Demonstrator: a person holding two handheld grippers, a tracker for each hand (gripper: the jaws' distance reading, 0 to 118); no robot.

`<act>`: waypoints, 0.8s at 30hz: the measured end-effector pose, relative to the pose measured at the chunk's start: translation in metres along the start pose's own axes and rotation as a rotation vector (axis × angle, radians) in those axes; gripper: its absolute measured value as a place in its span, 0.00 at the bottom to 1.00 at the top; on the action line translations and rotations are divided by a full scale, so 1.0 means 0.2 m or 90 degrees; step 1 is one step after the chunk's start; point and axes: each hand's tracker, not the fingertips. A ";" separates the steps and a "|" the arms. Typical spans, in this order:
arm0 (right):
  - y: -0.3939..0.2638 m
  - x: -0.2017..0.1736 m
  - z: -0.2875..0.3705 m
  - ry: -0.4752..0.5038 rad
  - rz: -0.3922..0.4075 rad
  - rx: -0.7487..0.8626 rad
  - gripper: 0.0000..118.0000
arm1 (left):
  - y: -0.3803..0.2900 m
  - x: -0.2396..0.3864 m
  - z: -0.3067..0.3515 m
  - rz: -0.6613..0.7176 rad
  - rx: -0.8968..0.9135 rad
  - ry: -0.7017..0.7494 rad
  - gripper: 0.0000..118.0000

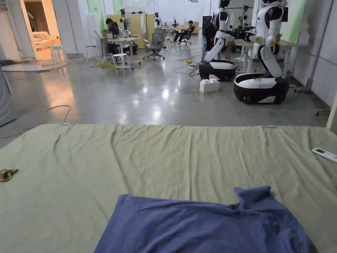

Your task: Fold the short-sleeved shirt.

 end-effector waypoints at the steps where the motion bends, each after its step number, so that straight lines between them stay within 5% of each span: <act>1: -0.02 0.01 -0.01 -0.004 -0.003 -0.014 0.10 | 0.00 0.00 -0.04 -0.004 -0.012 0.001 0.02; 8: -0.05 0.10 -0.09 -0.002 -0.050 -0.070 0.10 | 0.05 -0.15 -0.20 0.047 -0.053 0.017 0.04; 10: -0.05 0.10 -0.11 -0.003 -0.041 -0.079 0.11 | 0.05 -0.18 -0.23 0.052 -0.056 0.036 0.18; 11: -0.05 0.10 -0.11 -0.002 -0.036 -0.085 0.21 | 0.06 -0.21 -0.24 0.056 -0.060 0.042 0.38; 13: -0.04 0.13 -0.13 -0.004 -0.031 -0.097 0.64 | 0.11 -0.39 -0.04 0.100 -0.016 0.006 0.71; 14: -0.03 0.17 -0.12 0.020 -0.041 -0.087 0.77 | 0.14 -0.53 0.15 0.131 0.020 -0.037 0.82; 16: 0.06 0.22 -0.07 0.062 -0.056 -0.050 0.70 | 0.22 -0.57 0.35 0.134 0.058 -0.047 0.82; 20: 0.30 0.21 0.19 0.063 -0.062 0.120 0.69 | 0.22 -0.06 0.81 0.011 0.187 0.020 0.82; 24: 0.42 0.05 0.46 0.088 0.000 0.274 0.72 | 0.12 0.22 1.18 0.001 0.316 0.047 0.82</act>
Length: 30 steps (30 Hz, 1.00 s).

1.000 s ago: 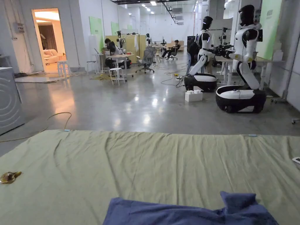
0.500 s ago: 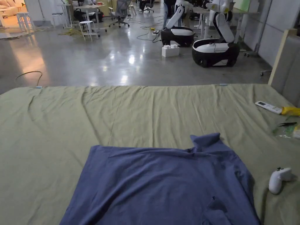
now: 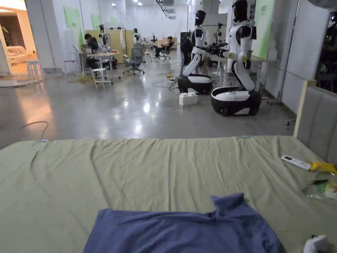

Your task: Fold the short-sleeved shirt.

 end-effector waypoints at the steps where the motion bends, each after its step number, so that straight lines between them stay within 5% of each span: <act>1: 0.03 -0.05 0.04 0.003 0.028 0.029 0.72 | 0.02 0.06 0.04 0.000 0.008 0.002 0.82; 9: 0.10 -0.41 0.24 -0.039 0.208 0.155 0.71 | -0.38 0.86 0.31 -0.187 0.121 0.069 0.67; 10: 0.08 -0.42 0.24 -0.026 0.180 0.124 0.71 | -0.38 0.88 0.37 -0.190 0.120 0.049 0.67; 11: 0.07 -0.43 0.24 -0.017 0.193 0.126 0.67 | -0.36 0.86 0.43 -0.185 0.117 0.019 0.53; 12: 0.06 -0.44 0.25 -0.005 0.198 0.127 0.57 | -0.34 0.84 0.47 -0.182 0.116 0.001 0.42; 14: 0.04 -0.46 0.24 0.007 0.183 0.111 0.15 | -0.31 0.85 0.50 -0.173 0.118 -0.008 0.13; 15: 0.04 -0.46 0.24 0.006 0.180 0.116 0.07 | -0.31 0.85 0.51 -0.172 0.121 -0.011 0.06; 17: 0.03 -0.46 0.24 0.031 0.148 0.104 0.05 | -0.23 0.75 0.53 -0.148 0.113 -0.037 0.01; 20: 0.06 -0.50 0.26 0.017 0.188 0.152 0.01 | -0.22 0.71 0.52 -0.136 0.113 -0.042 0.00; 30: 0.04 -0.45 0.22 0.012 0.134 0.116 0.01 | -0.15 0.64 0.44 -0.121 0.084 -0.044 0.00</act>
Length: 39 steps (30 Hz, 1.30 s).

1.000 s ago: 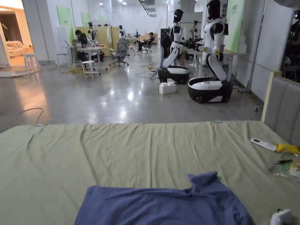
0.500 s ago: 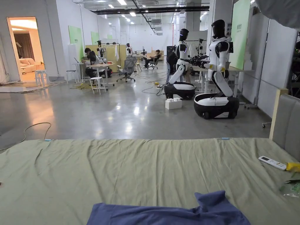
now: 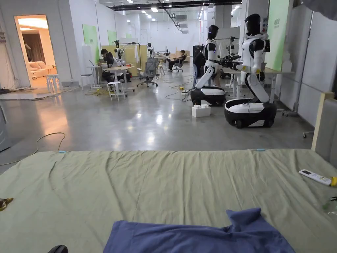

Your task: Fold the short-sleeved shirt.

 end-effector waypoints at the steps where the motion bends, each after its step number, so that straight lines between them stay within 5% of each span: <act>1: -0.01 0.00 0.00 0.004 -0.009 -0.005 0.01 | 0.00 -0.02 -0.02 0.001 -0.009 -0.002 0.00; 10: -0.18 0.05 -0.03 0.023 -0.051 -0.109 0.01 | -0.23 -0.58 -0.81 0.120 -0.281 -0.006 0.10; 14: -0.25 0.06 -0.04 0.020 -0.059 -0.144 0.01 | -0.59 -0.52 -1.17 0.083 -0.367 0.023 0.71; 22: -0.32 0.14 -0.03 -0.005 -0.086 -0.189 0.01 | -1.03 -0.63 -1.51 0.064 -0.467 -0.065 0.70; 24: -0.33 0.16 -0.03 -0.012 -0.092 -0.195 0.01 | -1.07 -0.68 -1.60 0.078 -0.493 -0.078 0.59; 27: -0.32 0.12 -0.03 -0.018 -0.097 -0.197 0.01 | -1.11 -0.64 -1.63 0.069 -0.500 -0.082 0.25; 29: -0.33 0.13 -0.03 -0.021 -0.102 -0.198 0.01 | -1.11 -0.63 -1.64 0.070 -0.502 -0.102 0.15; 39: -0.36 0.19 -0.02 -0.046 -0.106 -0.212 0.01 | -1.30 -0.33 -1.97 0.002 -0.612 -0.091 0.10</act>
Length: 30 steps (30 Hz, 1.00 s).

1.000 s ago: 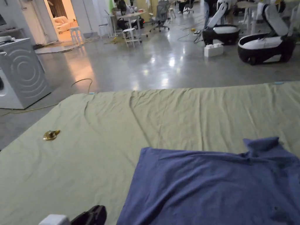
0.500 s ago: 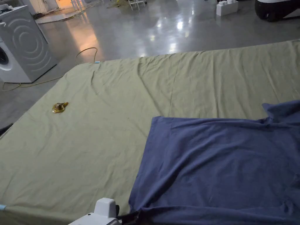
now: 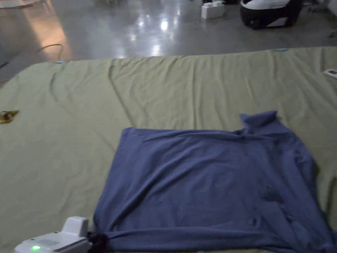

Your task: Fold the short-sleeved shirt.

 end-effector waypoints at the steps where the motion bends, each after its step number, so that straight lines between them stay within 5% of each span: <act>1: -0.01 0.02 -0.01 -0.010 -0.006 -0.007 0.01 | 0.02 0.02 -0.04 -0.002 -0.008 0.005 0.10; 3: -0.05 0.10 -0.05 -0.028 -0.041 -0.041 0.14 | 0.05 0.05 -0.10 -0.005 -0.024 0.013 0.10; 5: -0.10 0.17 -0.12 -0.041 -0.063 -0.102 0.61 | 0.06 0.06 -0.13 -0.010 -0.030 0.022 0.10; 6: -0.14 0.21 -0.15 -0.048 -0.068 -0.118 0.70 | 0.07 0.06 -0.14 -0.010 -0.034 0.022 0.10; 15: -0.35 0.14 -0.38 -0.015 0.050 -0.247 0.65 | 0.10 0.16 -0.14 -0.009 -0.046 0.036 0.10; 18: -0.38 0.10 -0.45 0.001 0.069 -0.264 0.49 | 0.11 0.16 -0.13 -0.008 -0.050 0.032 0.10; 23: -0.37 0.16 -0.54 -0.039 0.031 -0.294 0.13 | 0.13 0.13 -0.14 -0.004 -0.056 0.028 0.10; 27: -0.38 0.27 -0.54 -0.032 -0.042 -0.298 0.05 | 0.13 0.03 -0.07 0.024 -0.037 0.017 0.10; 30: -0.39 0.31 -0.53 -0.022 -0.047 -0.297 0.05 | 0.17 -0.09 -0.03 0.060 -0.026 0.005 0.10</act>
